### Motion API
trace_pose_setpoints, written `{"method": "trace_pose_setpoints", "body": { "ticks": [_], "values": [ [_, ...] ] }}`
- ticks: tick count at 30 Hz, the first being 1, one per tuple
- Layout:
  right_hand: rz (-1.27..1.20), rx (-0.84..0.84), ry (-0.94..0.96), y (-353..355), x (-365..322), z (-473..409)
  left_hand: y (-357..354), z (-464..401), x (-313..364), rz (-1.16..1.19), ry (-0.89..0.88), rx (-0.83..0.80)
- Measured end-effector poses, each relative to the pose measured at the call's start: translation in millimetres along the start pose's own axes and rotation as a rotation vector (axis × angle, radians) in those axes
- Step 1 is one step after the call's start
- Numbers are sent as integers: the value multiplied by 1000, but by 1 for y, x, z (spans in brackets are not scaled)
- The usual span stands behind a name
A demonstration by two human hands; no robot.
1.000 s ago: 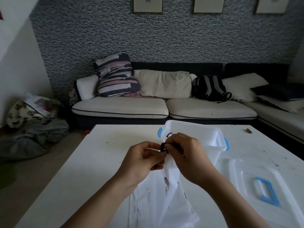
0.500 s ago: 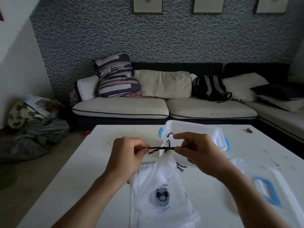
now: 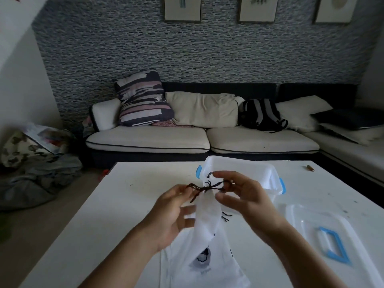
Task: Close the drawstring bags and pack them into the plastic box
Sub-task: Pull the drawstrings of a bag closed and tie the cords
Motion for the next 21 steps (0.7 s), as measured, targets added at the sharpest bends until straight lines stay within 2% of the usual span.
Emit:
{"method": "trace_pose_setpoints", "body": {
  "ticks": [2,4,5,7,10,13,15,18,20,21],
  "values": [
    [222,18,56,-4,-2,1,-16,-1,-6,230,76,-92],
    [563,-16,24,-12,1,2,-23,-3,-2,353,62,-142],
    [650,-47,-13,-18,6,3,-25,-5,1,388,54,-164],
    [595,-15,-48,-25,12,4,-26,-8,7,446,42,-210],
    [563,141,-5,-9,15,-1,-24,-18,8,483,41,-219],
    [696,212,-44,26,11,-15,-11,-30,7,425,-7,-51],
    [869,371,79,59,-16,-28,7,-38,9,195,-84,126],
    [1198,608,396,82,-70,-55,29,-47,26,-569,-343,312],
    [1254,544,407,87,-58,-92,38,-55,33,-970,-475,336],
    [1242,445,306,87,-34,-113,44,-59,33,-1078,-497,345]
  ]
}}
Point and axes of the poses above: each hand's wrist, its own z-axis away from the middle knuckle, its own y-axis out of the back of the hand, x = y × z, the point moved 7 cm from there along -z, towards the middle knuckle, and after that the axes turned 10 degrees about y, right-handed, at the moved point
